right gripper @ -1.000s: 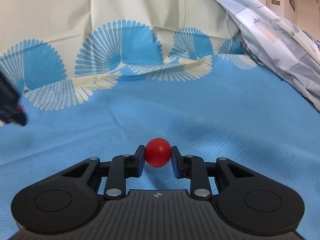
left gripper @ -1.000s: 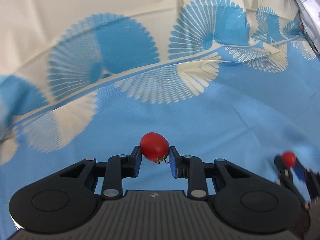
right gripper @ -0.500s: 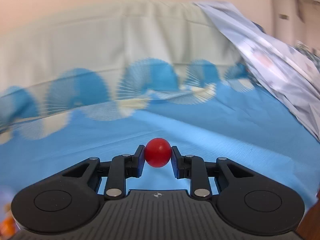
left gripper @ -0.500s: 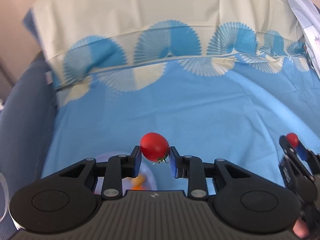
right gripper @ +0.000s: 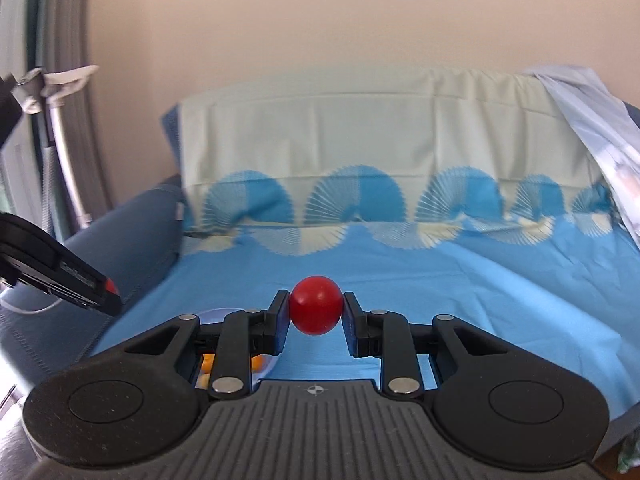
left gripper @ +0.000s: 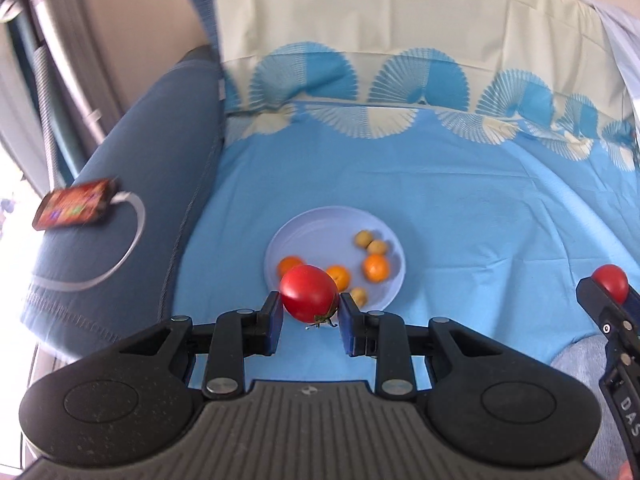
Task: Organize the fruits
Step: 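Carry both held red cherry tomatoes over the white plate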
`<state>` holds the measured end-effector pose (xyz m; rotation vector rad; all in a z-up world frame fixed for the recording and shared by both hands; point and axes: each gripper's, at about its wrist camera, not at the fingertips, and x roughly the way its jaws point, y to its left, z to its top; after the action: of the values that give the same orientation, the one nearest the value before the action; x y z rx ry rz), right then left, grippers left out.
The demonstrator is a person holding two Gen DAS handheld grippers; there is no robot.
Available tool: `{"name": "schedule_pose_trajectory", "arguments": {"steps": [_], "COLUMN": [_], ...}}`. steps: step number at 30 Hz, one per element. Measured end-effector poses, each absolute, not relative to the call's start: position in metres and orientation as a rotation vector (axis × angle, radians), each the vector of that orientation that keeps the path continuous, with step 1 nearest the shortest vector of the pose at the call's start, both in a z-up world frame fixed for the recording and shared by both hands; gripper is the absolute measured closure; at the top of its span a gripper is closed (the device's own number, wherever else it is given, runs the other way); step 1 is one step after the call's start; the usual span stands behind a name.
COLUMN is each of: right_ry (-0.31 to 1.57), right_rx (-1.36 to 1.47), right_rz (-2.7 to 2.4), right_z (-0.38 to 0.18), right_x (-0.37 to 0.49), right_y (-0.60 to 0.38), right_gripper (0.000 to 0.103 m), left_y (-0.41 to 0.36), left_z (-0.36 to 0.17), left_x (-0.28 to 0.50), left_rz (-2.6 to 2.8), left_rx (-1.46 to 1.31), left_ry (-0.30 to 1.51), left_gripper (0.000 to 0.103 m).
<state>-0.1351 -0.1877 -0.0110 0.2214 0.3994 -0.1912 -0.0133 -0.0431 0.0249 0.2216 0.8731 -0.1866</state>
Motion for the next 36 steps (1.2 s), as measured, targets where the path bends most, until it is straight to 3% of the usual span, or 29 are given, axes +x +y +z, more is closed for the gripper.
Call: {"name": "schedule_pose_trajectory", "arguments": {"steps": [13,36], "right_ry": [0.401,0.444], "right_rx": [0.117,0.052], "right_rz": [-0.045,-0.046], "right_z": [0.017,0.016], "right_x": [-0.166,-0.150], "right_y": [-0.132,-0.114], "right_gripper": [0.074,0.074], "left_y": [0.032,0.048], "left_z": [0.023,0.016], "left_x": [-0.059,-0.043], "left_rz": [-0.120,-0.133], "left_rx": [0.121,0.082], "left_ry": [0.873,0.876], "left_gripper": [0.070,0.070]}}
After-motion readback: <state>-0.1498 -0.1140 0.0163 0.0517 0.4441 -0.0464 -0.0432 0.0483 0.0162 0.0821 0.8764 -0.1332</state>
